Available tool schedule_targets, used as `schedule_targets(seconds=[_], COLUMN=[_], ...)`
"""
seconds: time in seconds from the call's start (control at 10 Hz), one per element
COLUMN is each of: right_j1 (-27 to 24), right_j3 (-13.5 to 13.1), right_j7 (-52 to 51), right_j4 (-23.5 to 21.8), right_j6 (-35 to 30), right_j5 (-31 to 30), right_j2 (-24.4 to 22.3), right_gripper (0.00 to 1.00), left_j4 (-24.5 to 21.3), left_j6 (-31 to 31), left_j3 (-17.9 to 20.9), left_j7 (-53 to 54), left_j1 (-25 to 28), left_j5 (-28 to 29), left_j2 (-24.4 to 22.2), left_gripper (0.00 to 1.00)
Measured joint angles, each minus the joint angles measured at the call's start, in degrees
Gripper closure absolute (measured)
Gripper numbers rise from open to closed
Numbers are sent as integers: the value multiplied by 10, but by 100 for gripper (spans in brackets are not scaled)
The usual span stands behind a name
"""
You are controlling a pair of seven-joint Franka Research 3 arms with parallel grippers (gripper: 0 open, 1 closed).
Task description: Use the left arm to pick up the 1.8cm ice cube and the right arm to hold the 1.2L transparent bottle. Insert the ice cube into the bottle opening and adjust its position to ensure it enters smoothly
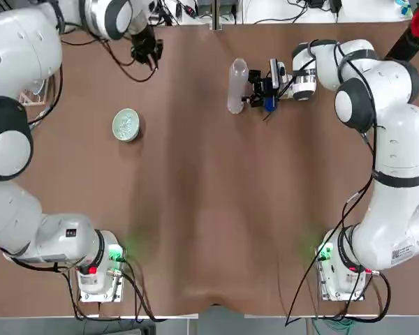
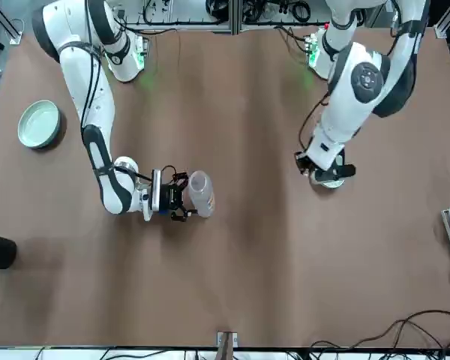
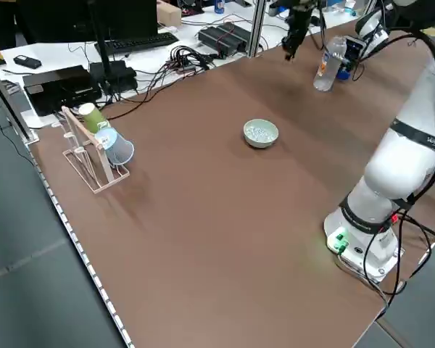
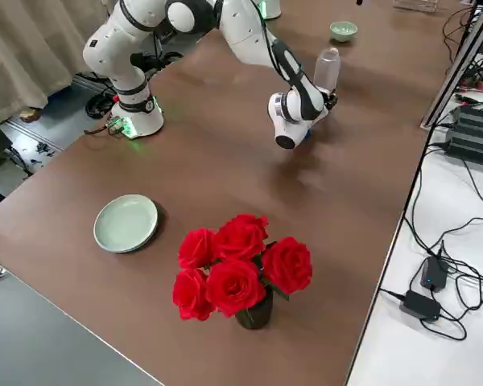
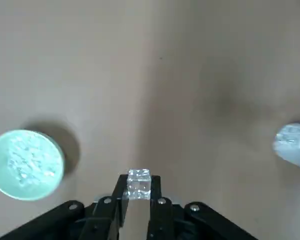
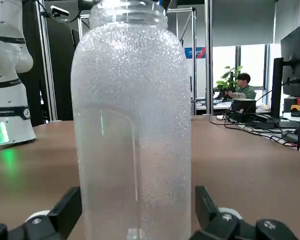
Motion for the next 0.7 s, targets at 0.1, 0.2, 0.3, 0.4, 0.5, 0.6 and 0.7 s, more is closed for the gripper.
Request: schedule_targets(seconds=[0.1,0.2,0.3,0.4,0.5,0.6,0.7], right_j1=[0,1,1,1,1,1,2], right_j3=[0,0,0,0,0,0,0], right_j7=[0,0,0,0,0,0,0], right_j4=[0,0,0,0,0,0,0], right_j6=[0,0,0,0,0,0,0], right_j5=[0,0,0,0,0,0,0], right_j2=[0,0,0,0,0,0,0], right_gripper=[0,0,0,0,0,0,0], left_j4=[50,93,128,163,199,236,274], left_j6=[-30,-44,-47,-48,-48,-48,-48], left_j3=[-5,-6,-6,-6,-6,-3,8], left_j7=[-35,-74,-113,-149,-183,-213,-236], left_j1=[-21,-49,-78,-108,-138,-166,-197], left_j5=[0,0,0,0,0,0,0], left_j2=[25,50,73,96,119,147,177], left_gripper=[79,79,79,79,79,79,79])
